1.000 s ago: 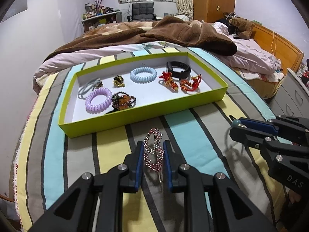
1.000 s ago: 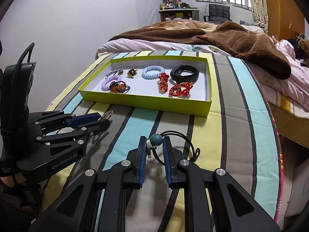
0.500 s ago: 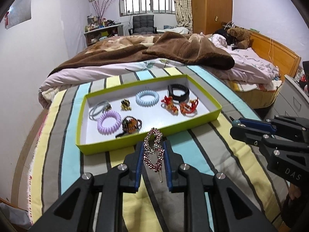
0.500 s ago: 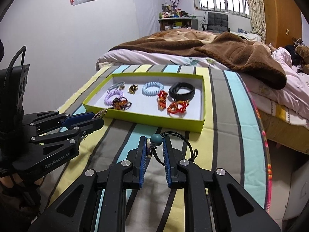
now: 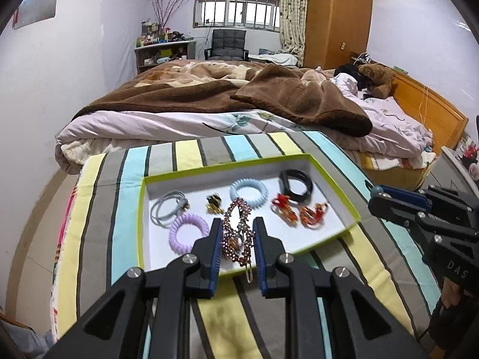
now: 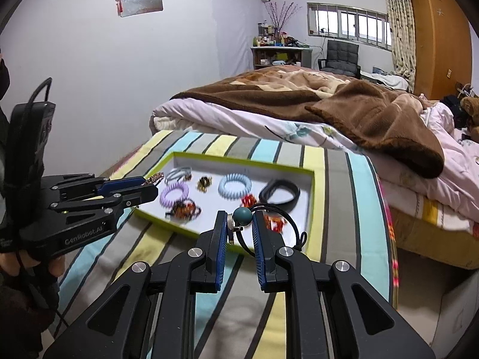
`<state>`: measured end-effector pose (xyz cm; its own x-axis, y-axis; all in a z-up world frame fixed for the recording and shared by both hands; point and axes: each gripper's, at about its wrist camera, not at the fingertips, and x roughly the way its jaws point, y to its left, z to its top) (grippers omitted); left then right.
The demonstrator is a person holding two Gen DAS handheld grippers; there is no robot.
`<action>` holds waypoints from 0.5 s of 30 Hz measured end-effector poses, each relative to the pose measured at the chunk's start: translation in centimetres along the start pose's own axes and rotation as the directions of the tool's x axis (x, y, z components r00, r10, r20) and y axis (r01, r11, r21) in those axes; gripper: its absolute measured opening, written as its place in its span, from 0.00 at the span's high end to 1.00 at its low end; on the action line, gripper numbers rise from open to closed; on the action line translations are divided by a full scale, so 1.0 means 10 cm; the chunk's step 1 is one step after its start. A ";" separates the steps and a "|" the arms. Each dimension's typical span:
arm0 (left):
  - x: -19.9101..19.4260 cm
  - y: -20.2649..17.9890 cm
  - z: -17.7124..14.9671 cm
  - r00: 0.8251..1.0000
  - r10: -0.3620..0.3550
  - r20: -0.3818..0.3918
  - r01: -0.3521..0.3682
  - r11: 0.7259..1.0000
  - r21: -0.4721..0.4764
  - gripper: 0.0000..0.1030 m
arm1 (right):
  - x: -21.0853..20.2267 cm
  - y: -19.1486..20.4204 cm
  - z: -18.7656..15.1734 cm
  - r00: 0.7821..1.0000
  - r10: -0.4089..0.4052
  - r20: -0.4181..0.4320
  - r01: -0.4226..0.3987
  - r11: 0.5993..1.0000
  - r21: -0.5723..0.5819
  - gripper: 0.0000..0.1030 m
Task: Organize jewelry
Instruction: 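Carry the pink clip and black hair tie into the green box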
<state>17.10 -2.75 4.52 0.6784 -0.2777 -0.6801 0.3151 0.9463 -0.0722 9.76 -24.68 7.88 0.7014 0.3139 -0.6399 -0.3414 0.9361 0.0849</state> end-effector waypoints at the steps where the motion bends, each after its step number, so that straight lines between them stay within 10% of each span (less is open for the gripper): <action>1: 0.04 0.03 0.03 1.000 -0.002 0.000 0.002 1.000 -0.002 0.80 | 0.05 0.00 0.02 1.000 0.005 -0.005 -0.005 1.000 -0.005 0.84; 15: 0.48 0.42 0.03 0.997 0.034 -0.072 -0.037 0.998 -0.041 0.80 | 0.91 0.01 0.14 0.992 0.050 -0.114 -0.054 0.998 -0.039 0.84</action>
<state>21.88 -0.11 1.19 0.6391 -0.2331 -0.7329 0.2625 0.9619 -0.0770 16.97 -21.48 3.11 0.6078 0.3398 -0.7177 -0.4031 0.9107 0.0898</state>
